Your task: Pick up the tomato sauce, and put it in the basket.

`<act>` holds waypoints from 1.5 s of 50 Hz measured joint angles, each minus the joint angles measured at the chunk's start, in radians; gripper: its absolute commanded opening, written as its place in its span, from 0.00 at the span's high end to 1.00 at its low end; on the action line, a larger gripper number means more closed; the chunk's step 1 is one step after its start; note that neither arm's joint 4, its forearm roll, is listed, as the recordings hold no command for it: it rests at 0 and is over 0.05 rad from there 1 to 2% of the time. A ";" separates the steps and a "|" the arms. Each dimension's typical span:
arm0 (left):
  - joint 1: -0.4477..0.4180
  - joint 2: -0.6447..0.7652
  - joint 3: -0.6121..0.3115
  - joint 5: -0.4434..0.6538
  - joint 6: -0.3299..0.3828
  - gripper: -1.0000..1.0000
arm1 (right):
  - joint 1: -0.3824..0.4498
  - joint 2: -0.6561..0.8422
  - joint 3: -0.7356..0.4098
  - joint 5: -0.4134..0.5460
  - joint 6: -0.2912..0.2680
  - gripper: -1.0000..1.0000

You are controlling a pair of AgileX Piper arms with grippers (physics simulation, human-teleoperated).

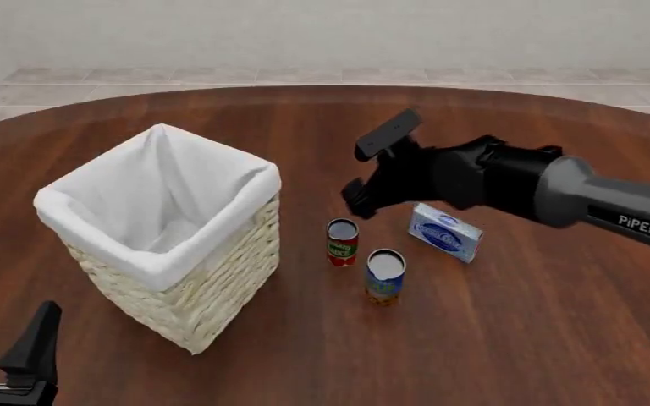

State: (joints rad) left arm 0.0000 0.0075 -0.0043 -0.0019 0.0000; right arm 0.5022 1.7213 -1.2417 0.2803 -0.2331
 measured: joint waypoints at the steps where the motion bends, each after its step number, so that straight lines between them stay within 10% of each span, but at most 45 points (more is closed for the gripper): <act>1: 0.000 0.000 0.000 0.000 0.000 0.00 | 0.002 0.006 -0.004 0.001 0.000 0.00; 75: 0.000 0.000 0.000 0.000 0.000 0.00 | 0.040 0.133 0.083 -0.088 0.038 0.00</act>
State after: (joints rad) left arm 0.0000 0.0075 -0.0043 -0.0019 0.0000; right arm 0.5422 1.8542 -1.1584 0.1920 -0.1954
